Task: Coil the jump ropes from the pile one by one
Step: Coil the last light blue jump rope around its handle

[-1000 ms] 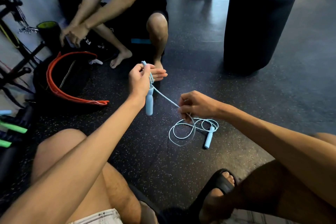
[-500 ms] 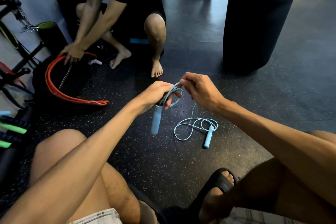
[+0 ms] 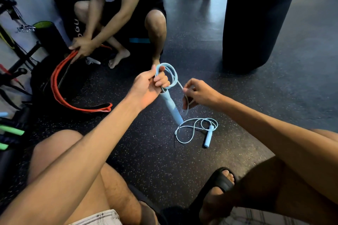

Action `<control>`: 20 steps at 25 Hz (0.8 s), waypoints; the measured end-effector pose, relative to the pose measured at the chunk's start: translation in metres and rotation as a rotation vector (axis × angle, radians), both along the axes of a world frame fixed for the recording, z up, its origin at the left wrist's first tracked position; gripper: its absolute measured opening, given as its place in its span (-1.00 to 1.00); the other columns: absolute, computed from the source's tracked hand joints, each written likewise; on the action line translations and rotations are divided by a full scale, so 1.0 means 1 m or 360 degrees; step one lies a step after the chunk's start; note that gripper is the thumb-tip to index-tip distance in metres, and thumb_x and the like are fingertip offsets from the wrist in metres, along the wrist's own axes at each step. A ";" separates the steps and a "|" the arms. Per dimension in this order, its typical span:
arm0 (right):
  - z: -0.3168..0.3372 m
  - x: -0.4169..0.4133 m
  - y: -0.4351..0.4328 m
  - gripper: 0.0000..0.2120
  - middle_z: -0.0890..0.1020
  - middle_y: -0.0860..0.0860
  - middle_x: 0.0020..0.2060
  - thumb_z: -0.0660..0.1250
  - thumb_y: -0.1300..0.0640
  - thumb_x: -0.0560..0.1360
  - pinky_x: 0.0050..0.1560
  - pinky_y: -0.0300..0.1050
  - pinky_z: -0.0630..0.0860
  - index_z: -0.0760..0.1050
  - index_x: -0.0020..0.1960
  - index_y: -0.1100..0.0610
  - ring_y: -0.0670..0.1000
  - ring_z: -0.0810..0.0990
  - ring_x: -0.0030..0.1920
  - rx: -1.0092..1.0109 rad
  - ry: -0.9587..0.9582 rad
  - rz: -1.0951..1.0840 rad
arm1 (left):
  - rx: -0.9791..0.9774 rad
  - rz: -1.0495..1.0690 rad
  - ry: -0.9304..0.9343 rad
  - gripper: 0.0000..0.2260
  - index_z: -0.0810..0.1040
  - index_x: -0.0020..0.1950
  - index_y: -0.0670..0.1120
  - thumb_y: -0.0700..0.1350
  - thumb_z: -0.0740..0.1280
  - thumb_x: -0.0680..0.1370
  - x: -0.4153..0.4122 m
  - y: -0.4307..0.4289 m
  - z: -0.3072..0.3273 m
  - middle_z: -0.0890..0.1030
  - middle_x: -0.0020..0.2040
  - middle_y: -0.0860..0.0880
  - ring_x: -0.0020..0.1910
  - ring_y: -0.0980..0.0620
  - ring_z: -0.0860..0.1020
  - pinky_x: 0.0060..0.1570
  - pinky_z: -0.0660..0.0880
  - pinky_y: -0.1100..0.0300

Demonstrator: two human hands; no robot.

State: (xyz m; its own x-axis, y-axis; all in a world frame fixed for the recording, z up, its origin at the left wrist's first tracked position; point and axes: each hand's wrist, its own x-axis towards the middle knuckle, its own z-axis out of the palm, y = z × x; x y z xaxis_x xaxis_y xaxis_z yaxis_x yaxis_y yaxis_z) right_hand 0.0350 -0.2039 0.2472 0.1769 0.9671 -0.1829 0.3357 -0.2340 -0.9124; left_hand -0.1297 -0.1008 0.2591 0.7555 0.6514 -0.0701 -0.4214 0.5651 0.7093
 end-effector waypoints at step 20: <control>0.019 -0.007 -0.004 -0.75 0.45 0.02 -0.44 0.18 0.22 0.65 -0.41 -0.10 0.45 0.54 -0.12 0.27 -0.01 0.41 -0.45 0.0379 -0.0336 0.0325 | 0.1774 0.0213 0.1308 -0.68 0.61 -0.12 -0.20 -0.13 0.12 0.67 0.002 -0.001 -0.020 0.60 -0.43 -0.12 -0.54 0.12 0.52 -0.41 0.46 0.28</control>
